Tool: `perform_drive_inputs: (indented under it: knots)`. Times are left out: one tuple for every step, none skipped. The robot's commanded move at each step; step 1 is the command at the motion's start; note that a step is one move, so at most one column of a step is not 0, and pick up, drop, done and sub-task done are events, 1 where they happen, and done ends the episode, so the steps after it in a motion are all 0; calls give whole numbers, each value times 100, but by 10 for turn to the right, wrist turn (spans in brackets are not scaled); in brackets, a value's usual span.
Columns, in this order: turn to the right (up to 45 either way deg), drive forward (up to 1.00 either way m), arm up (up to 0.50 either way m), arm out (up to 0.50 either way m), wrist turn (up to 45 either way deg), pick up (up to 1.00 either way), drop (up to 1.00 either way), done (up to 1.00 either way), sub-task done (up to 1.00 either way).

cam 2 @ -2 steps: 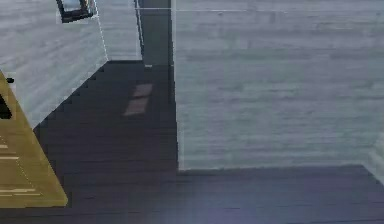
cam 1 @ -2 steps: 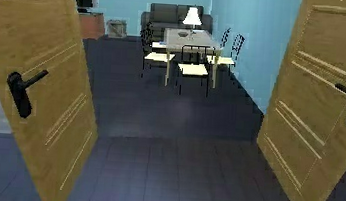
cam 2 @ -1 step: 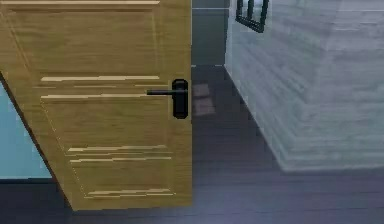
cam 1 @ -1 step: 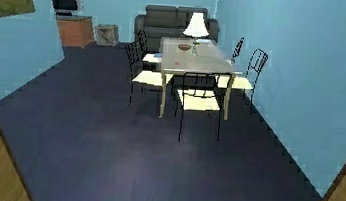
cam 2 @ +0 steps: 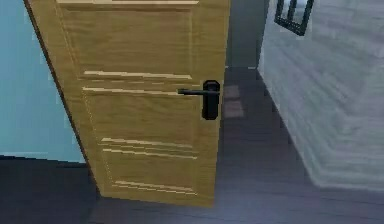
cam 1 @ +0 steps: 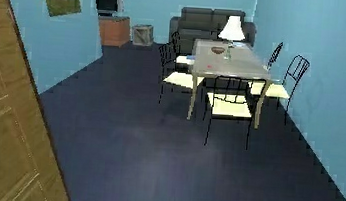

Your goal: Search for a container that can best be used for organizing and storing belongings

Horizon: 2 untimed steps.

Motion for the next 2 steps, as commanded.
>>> perform_drive_inputs:
  knots:
    - [0, 35, 0, 0, 0, 0, 0, 0, 0]
    - [60, 0, 0, 0, 0, 0, 0, 0, 0]
